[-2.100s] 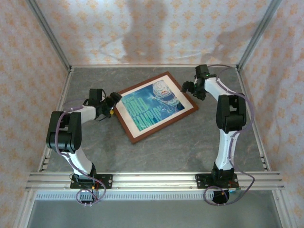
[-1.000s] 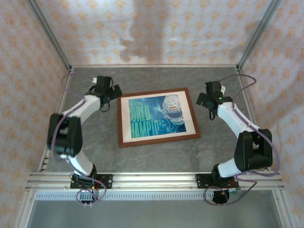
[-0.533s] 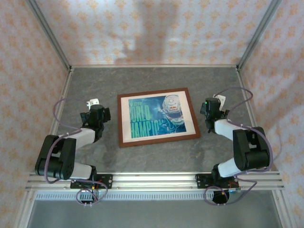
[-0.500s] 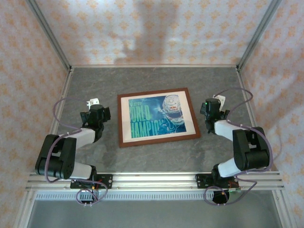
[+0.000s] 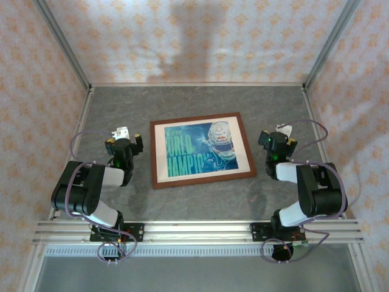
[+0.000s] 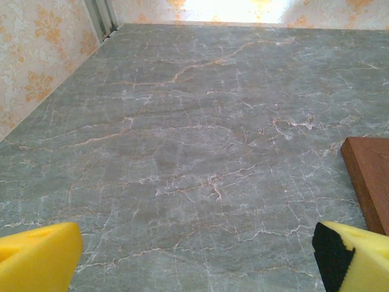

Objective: Put the photo into the frame

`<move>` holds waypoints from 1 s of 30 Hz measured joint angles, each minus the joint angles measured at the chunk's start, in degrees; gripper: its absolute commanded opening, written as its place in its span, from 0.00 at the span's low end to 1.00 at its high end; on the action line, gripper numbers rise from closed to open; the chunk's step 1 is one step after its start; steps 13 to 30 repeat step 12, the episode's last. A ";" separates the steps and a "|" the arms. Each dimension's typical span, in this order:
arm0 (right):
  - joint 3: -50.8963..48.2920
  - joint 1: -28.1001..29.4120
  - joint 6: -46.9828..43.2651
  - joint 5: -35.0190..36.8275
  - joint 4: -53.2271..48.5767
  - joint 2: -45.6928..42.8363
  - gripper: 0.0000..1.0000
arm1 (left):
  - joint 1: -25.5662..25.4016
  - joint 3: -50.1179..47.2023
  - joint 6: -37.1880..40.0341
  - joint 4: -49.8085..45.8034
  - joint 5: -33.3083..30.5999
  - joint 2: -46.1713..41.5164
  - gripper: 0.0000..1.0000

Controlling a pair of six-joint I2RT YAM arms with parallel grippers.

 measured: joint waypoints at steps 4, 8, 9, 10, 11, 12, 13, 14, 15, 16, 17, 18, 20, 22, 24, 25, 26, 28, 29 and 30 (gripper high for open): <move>0.00 0.00 0.00 -0.59 0.07 0.00 0.99 | 0.00 0.31 0.39 0.07 0.28 0.00 1.00; 0.00 0.00 0.00 -0.76 0.07 0.04 0.99 | 0.00 0.55 0.98 0.07 0.68 0.00 1.00; 0.00 0.00 0.00 -0.74 0.09 0.04 0.99 | 0.00 0.57 1.03 0.07 0.68 0.00 1.00; 0.00 0.00 0.00 -0.74 0.09 0.04 0.99 | 0.00 0.57 1.09 0.07 0.70 0.00 1.00; 0.00 0.00 0.00 -0.76 0.09 0.07 0.99 | 0.00 0.57 1.20 0.07 0.70 0.00 1.00; 0.00 0.00 0.00 -0.76 0.09 0.09 1.00 | 0.00 0.57 1.25 0.07 0.74 0.00 1.00; 0.00 0.00 0.00 -0.76 0.09 0.09 1.00 | 0.00 0.57 1.25 0.07 0.74 0.00 1.00; 0.00 0.00 0.00 -0.76 0.09 0.09 1.00 | 0.00 0.57 1.25 0.07 0.74 0.00 1.00; 0.00 0.00 0.00 -0.76 0.09 0.09 1.00 | 0.00 0.57 1.25 0.07 0.74 0.00 1.00; 0.00 0.00 0.00 -0.76 0.09 0.09 1.00 | 0.00 0.57 1.25 0.07 0.74 0.00 1.00; 0.00 0.00 0.00 -0.76 0.09 0.09 1.00 | 0.00 0.57 1.25 0.07 0.74 0.00 1.00; 0.00 0.00 0.00 -0.76 0.09 0.09 1.00 | 0.00 0.57 1.25 0.07 0.74 0.00 1.00; 0.00 0.00 0.00 -0.76 0.09 0.09 1.00 | 0.00 0.57 1.25 0.07 0.74 0.00 1.00; 0.00 0.00 0.00 -0.76 0.09 0.09 1.00 | 0.00 0.57 1.25 0.07 0.74 0.00 1.00; 0.00 0.00 0.00 -0.76 0.09 0.09 1.00 | 0.00 0.57 1.25 0.07 0.74 0.00 1.00; 0.00 0.00 0.00 -0.76 0.09 0.09 1.00 | 0.00 0.57 1.25 0.07 0.74 0.00 1.00; 0.00 0.00 0.00 -0.76 0.09 0.09 1.00 | 0.00 0.57 1.25 0.07 0.74 0.00 1.00; 0.00 0.00 0.00 -0.76 0.09 0.09 1.00 | 0.00 0.57 1.25 0.07 0.74 0.00 1.00; 0.00 0.00 0.00 -0.76 0.09 0.09 1.00 | 0.00 0.57 1.25 0.07 0.74 0.00 1.00; 0.00 0.00 0.00 -0.76 0.09 0.09 1.00 | 0.00 0.57 1.25 0.07 0.74 0.00 1.00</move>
